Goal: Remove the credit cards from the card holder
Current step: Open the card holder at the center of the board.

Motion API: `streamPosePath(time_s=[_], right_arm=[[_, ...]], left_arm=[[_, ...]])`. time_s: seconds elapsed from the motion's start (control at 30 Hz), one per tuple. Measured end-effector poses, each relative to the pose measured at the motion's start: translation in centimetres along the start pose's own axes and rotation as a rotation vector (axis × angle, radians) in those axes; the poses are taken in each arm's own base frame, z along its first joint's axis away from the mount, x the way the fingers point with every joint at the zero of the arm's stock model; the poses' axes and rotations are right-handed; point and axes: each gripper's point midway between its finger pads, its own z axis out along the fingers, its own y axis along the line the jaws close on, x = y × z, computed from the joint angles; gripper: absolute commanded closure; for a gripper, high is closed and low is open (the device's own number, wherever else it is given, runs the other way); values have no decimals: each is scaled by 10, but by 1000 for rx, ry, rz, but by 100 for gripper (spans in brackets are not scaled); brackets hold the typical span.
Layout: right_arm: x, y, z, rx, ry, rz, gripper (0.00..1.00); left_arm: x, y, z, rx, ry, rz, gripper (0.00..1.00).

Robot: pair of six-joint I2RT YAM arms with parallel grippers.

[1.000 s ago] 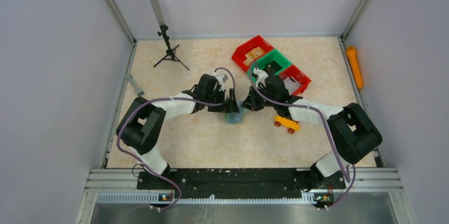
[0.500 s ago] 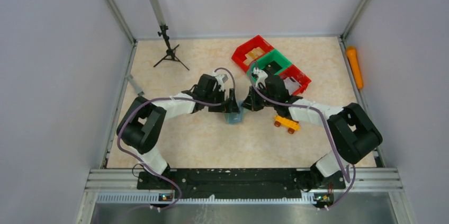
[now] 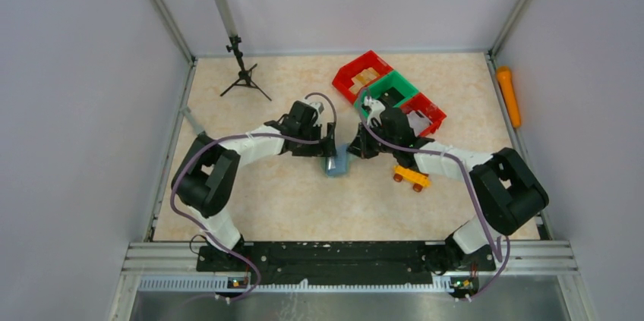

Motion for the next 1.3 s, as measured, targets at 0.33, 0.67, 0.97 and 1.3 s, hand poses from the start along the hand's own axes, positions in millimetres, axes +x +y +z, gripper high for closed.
streamPosePath(time_s=[0.33,0.67,0.97,1.3], right_arm=[[-4,-6,-1,39,-19,0,100],[-4,-7,-1,46,-20,0,100],[-4,-7,-1,46,-20,0,100],[-4,-6,-1,40,-19,0,100]], left_arm=[[5,30,-16,-135,-31,1,3],[-12,64,-50,-133,-162,-154,2],[-8,73,-37,-158,-112,-196,3],[-9,17,-60,161,-204,-117,1]])
